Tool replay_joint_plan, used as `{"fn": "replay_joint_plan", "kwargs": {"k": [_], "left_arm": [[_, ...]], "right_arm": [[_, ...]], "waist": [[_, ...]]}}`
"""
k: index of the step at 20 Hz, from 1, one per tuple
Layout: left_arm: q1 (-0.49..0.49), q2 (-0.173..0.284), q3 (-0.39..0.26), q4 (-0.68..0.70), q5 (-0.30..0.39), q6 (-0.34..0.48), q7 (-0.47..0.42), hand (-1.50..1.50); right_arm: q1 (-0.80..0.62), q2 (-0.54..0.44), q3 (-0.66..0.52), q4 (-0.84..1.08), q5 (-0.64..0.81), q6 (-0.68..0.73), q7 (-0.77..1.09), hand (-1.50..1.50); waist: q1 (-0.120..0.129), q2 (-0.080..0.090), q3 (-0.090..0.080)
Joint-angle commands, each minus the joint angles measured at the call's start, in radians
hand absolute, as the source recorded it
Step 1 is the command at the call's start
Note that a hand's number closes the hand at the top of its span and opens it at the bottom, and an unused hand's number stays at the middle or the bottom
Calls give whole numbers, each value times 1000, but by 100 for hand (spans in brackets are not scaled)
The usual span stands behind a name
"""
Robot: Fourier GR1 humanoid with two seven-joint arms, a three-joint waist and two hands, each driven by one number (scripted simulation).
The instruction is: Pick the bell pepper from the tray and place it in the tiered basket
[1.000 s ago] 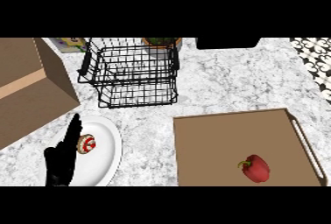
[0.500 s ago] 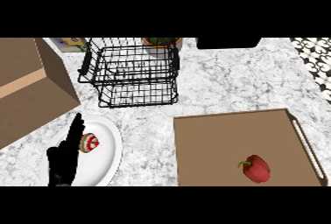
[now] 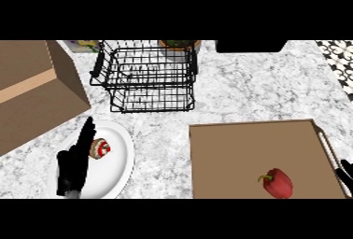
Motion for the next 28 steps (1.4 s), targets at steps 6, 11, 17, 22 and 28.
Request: {"fn": "replay_joint_plan", "kwargs": {"k": [6, 11, 17, 22, 28], "left_arm": [[17, -22, 3, 46, -7, -36, 6, 0], [85, -32, -6, -8, -42, -24, -2, 0], [82, -30, 9, -95, -60, -19, 88, 0], [24, -62, 27, 23, -82, -25, 41, 0], [72, -66, 55, 10, -65, -86, 15, 0]], "right_arm": [[-85, 93, 164, -1, 369, 121, 275, -150], [-129, 175, 254, 96, 428, 131, 261, -150], [-224, 244, 332, 105, 513, 247, 366, -150], [-246, 250, 333, 188, 581, 307, 428, -150], [-276, 260, 295, 157, 523, 411, 424, -150]], "waist": [[8, 7, -5], [8, 4, -4], [9, 4, -4], [4, 5, -4], [6, 5, -4]]}}
